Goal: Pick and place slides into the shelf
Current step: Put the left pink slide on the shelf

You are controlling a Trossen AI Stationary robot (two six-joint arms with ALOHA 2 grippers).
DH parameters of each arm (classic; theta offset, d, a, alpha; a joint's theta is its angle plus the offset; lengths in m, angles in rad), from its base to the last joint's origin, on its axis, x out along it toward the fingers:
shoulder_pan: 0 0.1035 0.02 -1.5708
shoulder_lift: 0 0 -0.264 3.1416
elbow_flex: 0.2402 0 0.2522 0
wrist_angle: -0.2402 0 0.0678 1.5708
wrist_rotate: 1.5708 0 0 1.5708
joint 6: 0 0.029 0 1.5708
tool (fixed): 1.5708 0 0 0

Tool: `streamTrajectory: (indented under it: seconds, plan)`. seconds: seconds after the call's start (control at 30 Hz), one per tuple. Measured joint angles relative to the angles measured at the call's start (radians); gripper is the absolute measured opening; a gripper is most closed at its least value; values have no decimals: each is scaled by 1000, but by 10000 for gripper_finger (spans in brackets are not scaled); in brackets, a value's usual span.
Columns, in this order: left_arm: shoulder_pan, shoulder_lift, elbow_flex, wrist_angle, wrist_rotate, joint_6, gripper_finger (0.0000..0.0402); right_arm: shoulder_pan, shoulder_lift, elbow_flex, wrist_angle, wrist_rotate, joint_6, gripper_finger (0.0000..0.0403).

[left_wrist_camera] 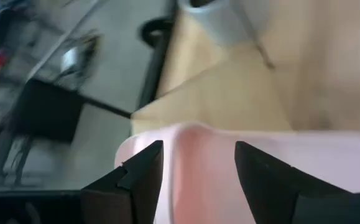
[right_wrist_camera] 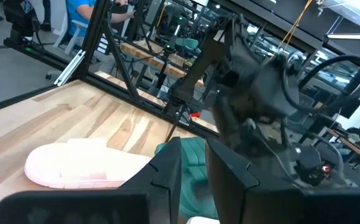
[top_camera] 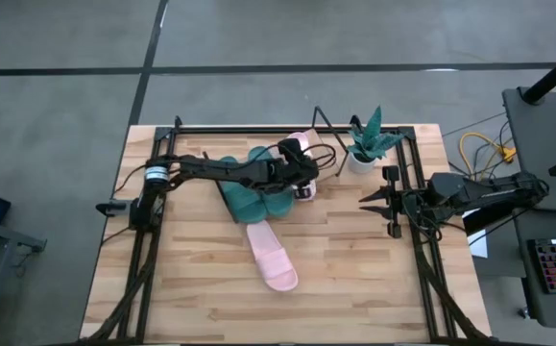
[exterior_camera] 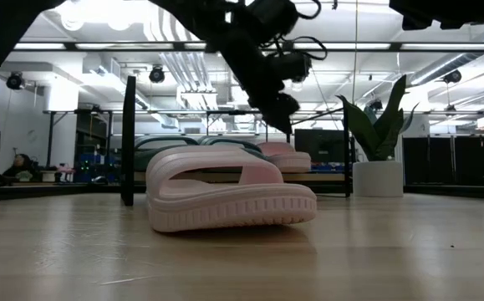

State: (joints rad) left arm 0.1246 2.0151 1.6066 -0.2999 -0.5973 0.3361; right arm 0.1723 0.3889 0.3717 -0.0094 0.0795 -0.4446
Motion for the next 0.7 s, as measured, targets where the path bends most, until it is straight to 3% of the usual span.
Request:
streamTrajectory:
  seconds: [0.17,0.43,0.7]
  plan:
    - [1,-21,-2,-136,-5,104,164,0,0,0,-3,0,0,63]
    - [10,-22,-2,-154,-101,117,154,0,0,0,-3,0,0,63]
    - [40,-22,-2,-160,7,117,154,0,0,0,-2,0,0,63]
